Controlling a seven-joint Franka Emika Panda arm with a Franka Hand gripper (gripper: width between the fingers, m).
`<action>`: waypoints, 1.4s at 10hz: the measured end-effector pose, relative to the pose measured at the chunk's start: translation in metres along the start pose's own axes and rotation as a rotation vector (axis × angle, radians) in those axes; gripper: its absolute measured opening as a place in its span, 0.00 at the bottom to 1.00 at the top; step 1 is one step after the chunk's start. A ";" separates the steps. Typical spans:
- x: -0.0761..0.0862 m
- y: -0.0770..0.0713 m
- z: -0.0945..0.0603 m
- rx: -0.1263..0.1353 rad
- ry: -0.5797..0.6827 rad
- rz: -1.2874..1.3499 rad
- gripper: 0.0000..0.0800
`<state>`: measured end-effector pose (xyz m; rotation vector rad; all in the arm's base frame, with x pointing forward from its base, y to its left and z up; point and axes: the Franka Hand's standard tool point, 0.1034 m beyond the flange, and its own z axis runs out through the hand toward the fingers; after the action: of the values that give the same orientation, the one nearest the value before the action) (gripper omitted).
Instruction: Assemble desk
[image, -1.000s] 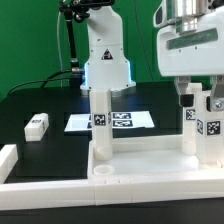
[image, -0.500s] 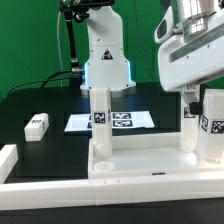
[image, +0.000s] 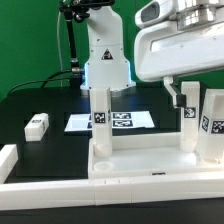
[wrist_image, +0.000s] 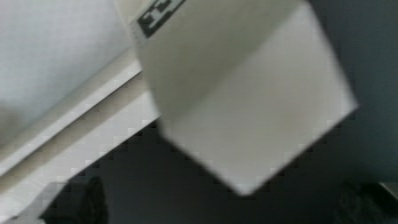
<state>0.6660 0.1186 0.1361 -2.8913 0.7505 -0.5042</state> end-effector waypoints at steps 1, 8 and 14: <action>0.002 0.000 0.003 0.002 0.018 -0.066 0.81; -0.011 0.011 -0.008 -0.034 -0.222 -0.433 0.81; -0.019 0.022 -0.002 -0.063 -0.306 -0.389 0.81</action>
Offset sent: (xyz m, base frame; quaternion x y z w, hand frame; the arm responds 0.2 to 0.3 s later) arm 0.0000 0.0000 0.0000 0.0000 0.0000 -0.1296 0.9916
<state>0.6396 0.1083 0.1282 -3.0763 0.1625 -0.0617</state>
